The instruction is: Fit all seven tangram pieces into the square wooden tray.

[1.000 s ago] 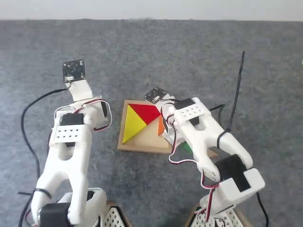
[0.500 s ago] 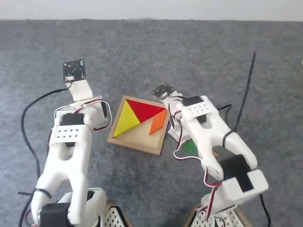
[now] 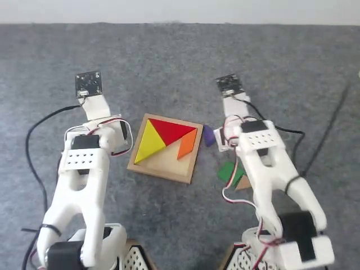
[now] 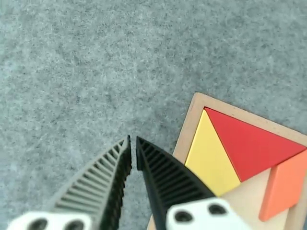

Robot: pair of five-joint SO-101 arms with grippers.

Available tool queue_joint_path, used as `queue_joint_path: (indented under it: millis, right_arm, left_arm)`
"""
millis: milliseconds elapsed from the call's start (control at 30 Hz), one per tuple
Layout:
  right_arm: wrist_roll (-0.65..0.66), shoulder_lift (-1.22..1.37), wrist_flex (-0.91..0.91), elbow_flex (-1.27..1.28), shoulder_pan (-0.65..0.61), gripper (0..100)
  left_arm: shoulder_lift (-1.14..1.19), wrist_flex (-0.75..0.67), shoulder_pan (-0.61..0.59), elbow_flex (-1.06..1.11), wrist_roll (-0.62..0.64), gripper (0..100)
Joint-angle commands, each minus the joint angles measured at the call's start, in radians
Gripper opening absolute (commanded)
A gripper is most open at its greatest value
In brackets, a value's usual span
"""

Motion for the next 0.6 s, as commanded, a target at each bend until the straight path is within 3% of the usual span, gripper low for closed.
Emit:
queue_joint_path:
  millis: [0, 133, 233, 367, 567]
  right_arm:
    - [-0.015, -0.134, -0.021, 0.035, 0.005, 2.4]
    - [-0.02, -0.216, -0.024, 0.081, -0.028, 4.0]
    - [-0.02, -0.236, -0.03, 0.083, -0.065, 10.8]
    - [-0.006, -0.148, -0.035, 0.02, -0.116, 16.3]
    - [0.282, 0.102, 0.035, -0.144, -0.124, 15.9]
  left_arm:
    - [0.002, -0.028, 0.005, -0.024, -0.006, 2]
    - [0.002, -0.031, 0.006, -0.015, -0.006, 2]
    - [0.002, -0.031, 0.006, -0.015, -0.006, 2]
    - [0.002, -0.031, 0.006, -0.013, -0.006, 2]
    - [-0.005, -0.031, 0.006, -0.001, -0.006, 2]
